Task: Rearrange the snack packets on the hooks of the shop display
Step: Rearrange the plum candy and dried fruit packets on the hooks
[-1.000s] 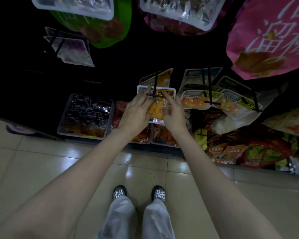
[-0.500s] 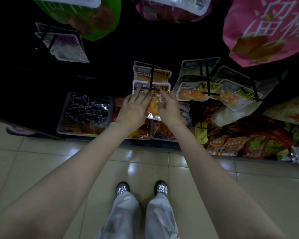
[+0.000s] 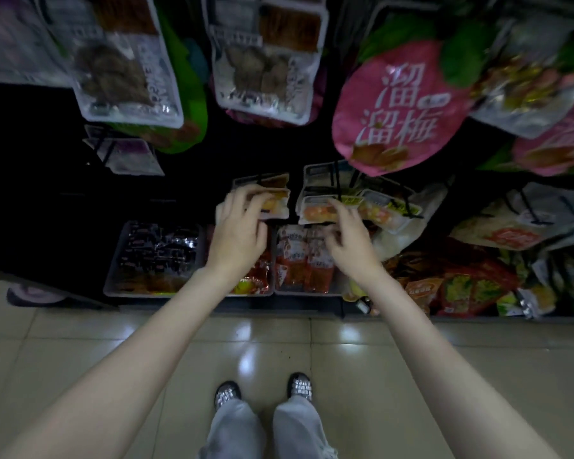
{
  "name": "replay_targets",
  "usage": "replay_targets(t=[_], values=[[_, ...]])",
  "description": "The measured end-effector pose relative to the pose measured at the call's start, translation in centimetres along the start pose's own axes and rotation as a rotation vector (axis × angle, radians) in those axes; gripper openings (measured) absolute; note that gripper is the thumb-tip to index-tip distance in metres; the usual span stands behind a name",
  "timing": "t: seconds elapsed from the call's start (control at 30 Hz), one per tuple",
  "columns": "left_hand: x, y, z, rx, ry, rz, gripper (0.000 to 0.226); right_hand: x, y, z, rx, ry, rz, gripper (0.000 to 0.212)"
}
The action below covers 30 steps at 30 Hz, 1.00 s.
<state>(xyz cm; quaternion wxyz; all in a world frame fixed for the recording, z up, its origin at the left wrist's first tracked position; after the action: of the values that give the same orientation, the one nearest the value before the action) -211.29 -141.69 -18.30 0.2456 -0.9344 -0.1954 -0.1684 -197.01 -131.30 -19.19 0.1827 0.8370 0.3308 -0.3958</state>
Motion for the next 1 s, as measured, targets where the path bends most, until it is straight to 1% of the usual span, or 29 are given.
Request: replay_targets(t=[0.1, 0.17, 0.27, 0.37, 0.43, 0.5, 0.6, 0.67, 0.73, 0.8, 0.87, 1.0], values=[[5.2, -3.0, -1.8, 0.053, 0.046, 0.099, 0.043, -1.6, 1.7, -6.8, 0.110, 0.030, -0.098, 0.052], [8.5, -5.2, -2.8, 0.102, 0.034, 0.154, 0.042, -2.2, 2.1, -11.4, 0.203, 0.038, -0.123, 0.052], [13.1, -7.6, -3.5, 0.138, -0.001, 0.250, 0.042, -1.6, 2.2, -17.7, 0.396, 0.006, -0.091, 0.050], [16.6, -9.2, -3.4, 0.140, -0.065, 0.313, 0.047, -0.6, 2.5, -22.3, 0.578, -0.119, -0.033, 0.052], [18.8, -9.9, -3.0, 0.137, -0.119, 0.352, 0.050, 0.0, 2.6, -24.6, 0.646, -0.141, -0.008, 0.057], [20.3, -10.6, -2.9, 0.144, -0.152, 0.364, 0.049, -0.1, 2.1, -26.6, 0.686, -0.108, -0.023, 0.065], [21.8, -11.9, -3.5, 0.174, -0.187, 0.358, 0.048, -0.8, 0.6, -29.0, 0.667, -0.090, -0.061, 0.076], [22.5, -12.7, -4.0, 0.172, -0.210, 0.331, 0.048, -1.0, -0.6, -29.8, 0.600, -0.111, -0.046, 0.075], [22.7, -13.4, -4.0, 0.115, -0.221, 0.265, 0.048, -1.0, -1.4, -30.2, 0.571, -0.150, -0.042, 0.064], [22.6, -13.7, -3.6, 0.056, -0.235, 0.217, 0.051, -0.8, -1.8, -30.6, 0.587, -0.177, -0.044, 0.046], [22.7, -13.7, -3.6, 0.055, -0.255, 0.221, 0.054, -0.8, -2.0, -30.7, 0.558, -0.177, -0.042, 0.036], [22.7, -13.9, -3.6, 0.113, -0.314, 0.244, 0.052, -0.8, -1.7, -31.4, 0.499, -0.163, -0.054, 0.029]])
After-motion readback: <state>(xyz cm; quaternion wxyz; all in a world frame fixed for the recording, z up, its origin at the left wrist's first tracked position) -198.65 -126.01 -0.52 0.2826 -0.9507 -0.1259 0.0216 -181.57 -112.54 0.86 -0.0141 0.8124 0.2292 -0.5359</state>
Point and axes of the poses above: each hand's wrist, its own y-axis away from the middle knuckle, its own z-axis out of the palm, x = y × z, the point moved 6 cm from there along -y, towards the middle knuckle, and after that the axes turned 7 degrees about -y, right-handed, at the moved point
